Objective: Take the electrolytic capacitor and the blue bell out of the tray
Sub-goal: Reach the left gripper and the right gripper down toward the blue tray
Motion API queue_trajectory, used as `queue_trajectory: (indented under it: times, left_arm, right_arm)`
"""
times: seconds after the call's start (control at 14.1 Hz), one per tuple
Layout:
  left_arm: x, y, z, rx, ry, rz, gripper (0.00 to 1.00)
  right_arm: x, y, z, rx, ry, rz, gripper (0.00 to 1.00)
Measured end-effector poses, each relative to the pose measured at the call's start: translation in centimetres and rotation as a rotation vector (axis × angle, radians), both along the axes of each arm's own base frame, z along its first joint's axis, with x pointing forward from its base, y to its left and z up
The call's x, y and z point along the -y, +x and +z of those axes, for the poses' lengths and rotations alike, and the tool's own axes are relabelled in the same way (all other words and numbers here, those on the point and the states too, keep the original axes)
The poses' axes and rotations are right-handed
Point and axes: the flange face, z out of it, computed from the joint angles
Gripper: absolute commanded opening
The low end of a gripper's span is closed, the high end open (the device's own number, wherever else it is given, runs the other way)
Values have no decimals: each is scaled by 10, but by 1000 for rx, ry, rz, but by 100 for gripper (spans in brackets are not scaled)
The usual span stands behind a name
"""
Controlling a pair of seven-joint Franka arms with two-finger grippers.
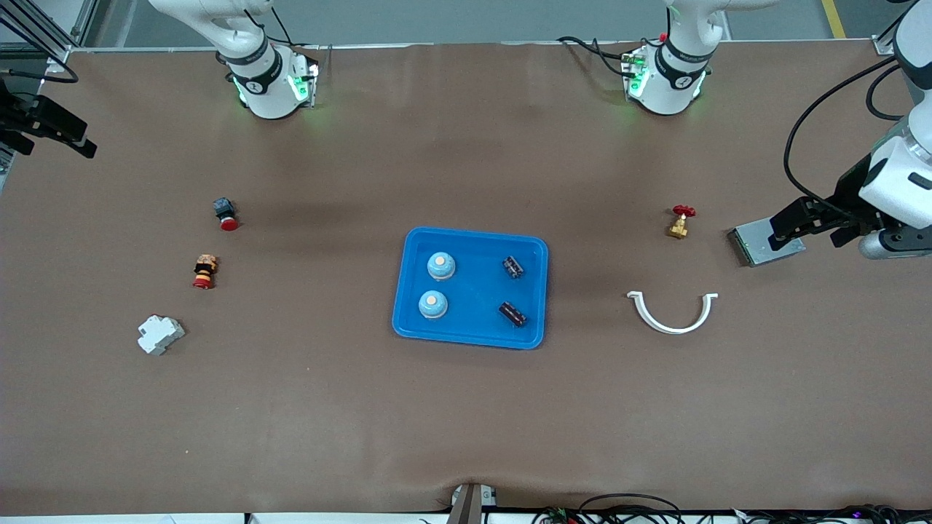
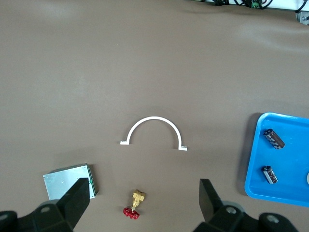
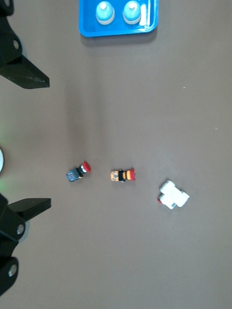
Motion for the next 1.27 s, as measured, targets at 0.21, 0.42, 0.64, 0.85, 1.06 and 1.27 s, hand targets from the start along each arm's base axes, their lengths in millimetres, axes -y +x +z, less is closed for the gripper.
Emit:
queue_trajectory:
  times: [0.21,0.42,0.64,0.85,1.06,1.27]
  left_arm:
    - [1,0,0,0,0,-2,100]
    - [2,0,-2,-5,0,-3,100]
    - [14,6,-21,-39,-16,-19,100]
    - [35,17,-57,-107,-81,-21,100]
    - [90,19,-96,-184,-86,35,100]
    - [156,15,-133,-232,-42,128,100]
  right_arm:
    - [-2,-4,-3,-37,2,3,100]
    - [-2,-5,-4,-44,2,5,100]
    - [-4,-4,-4,-43,2,8,100]
    - [-12,-4,-4,-46,1,-36,100]
    - [-68,-1,-20,-67,-1,-167,100]
    - [-121,6,-64,-66,44,-318,100]
